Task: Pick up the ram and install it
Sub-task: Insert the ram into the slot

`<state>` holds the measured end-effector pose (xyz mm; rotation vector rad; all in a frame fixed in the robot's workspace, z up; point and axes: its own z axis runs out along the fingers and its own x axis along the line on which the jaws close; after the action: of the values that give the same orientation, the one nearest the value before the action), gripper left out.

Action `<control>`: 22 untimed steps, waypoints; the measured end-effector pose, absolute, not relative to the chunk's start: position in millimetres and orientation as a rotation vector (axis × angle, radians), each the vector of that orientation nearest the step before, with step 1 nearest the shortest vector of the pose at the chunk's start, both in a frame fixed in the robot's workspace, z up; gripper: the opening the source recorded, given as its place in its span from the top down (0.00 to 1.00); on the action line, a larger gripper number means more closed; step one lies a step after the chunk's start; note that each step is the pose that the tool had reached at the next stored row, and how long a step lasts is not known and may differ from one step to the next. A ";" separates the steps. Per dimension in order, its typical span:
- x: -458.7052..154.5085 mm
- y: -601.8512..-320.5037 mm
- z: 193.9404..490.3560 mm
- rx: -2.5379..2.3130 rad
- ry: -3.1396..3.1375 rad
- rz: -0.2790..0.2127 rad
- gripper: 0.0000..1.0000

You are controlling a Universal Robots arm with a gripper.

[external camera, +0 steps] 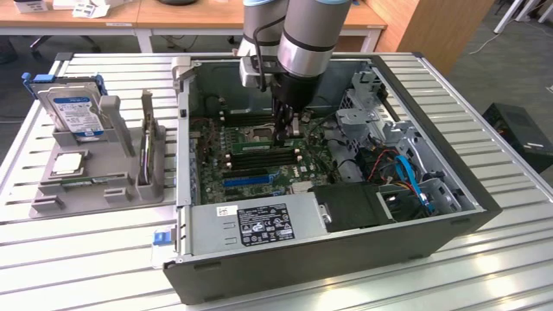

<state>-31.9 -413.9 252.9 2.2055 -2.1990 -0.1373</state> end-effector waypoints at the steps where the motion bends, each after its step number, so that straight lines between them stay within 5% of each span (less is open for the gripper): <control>1: -31.8 -413.9 252.9 2.206 -2.199 -0.137 0.88; 22: -33.8 -418.7 252.8 2.209 -2.201 -0.135 0.88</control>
<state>-33.8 -418.7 252.8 2.2088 -2.2014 -0.1347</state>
